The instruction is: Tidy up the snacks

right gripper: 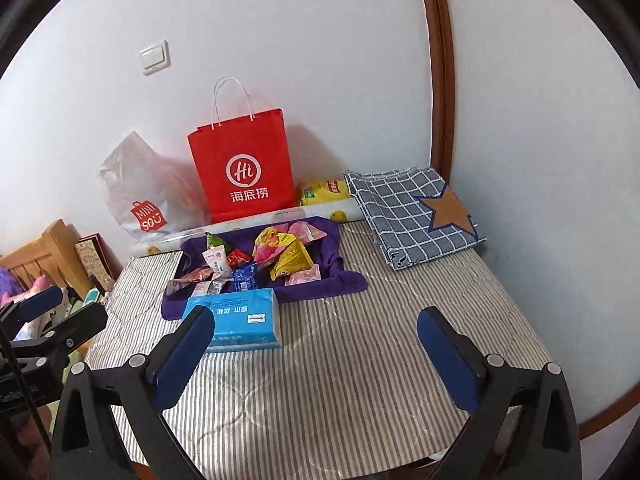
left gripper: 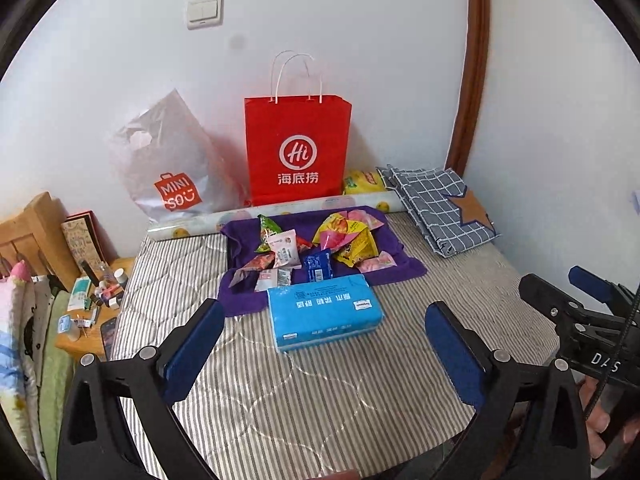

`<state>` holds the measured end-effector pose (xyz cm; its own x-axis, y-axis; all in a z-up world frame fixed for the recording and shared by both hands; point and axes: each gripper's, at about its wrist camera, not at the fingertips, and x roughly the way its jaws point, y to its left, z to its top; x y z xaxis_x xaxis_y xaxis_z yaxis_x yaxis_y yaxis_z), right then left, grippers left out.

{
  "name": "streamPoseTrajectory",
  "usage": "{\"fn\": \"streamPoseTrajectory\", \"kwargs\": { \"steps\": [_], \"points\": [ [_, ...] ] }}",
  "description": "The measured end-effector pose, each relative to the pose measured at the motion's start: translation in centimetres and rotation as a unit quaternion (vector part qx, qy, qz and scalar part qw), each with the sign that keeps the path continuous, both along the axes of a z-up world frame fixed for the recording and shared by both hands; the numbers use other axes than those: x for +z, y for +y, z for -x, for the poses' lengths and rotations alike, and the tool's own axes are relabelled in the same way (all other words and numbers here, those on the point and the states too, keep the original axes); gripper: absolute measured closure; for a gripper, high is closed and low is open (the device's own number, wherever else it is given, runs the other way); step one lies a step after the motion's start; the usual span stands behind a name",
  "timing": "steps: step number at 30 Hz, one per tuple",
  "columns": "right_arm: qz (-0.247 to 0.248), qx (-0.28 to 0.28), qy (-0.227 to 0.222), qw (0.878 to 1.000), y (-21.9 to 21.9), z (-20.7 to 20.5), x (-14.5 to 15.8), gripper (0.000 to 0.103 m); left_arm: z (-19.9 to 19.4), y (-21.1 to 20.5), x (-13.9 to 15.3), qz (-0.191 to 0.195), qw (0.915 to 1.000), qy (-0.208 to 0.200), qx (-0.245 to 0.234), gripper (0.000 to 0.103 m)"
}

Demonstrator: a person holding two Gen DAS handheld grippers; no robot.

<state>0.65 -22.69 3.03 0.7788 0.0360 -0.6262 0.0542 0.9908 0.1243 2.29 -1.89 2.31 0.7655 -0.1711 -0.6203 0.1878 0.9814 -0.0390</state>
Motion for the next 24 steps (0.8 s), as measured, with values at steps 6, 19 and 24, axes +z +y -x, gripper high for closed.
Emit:
{"fn": "streamPoseTrajectory", "kwargs": {
  "steps": [6,19,24],
  "points": [
    [0.017,-0.014,-0.003,1.000,0.2,0.7,0.4,0.000,0.6,-0.2,0.2,0.000,1.0000,-0.003,0.002,0.003],
    [0.015,-0.019,-0.006,1.000,-0.1,1.2,0.5,0.000,1.1,0.0,0.3,0.004,1.0000,-0.004,0.003,0.003],
    [0.017,-0.019,-0.005,1.000,0.1,1.3,0.4,0.000,1.2,0.1,0.2,0.007,1.0000,-0.003,0.003,0.003]
  ]
}}
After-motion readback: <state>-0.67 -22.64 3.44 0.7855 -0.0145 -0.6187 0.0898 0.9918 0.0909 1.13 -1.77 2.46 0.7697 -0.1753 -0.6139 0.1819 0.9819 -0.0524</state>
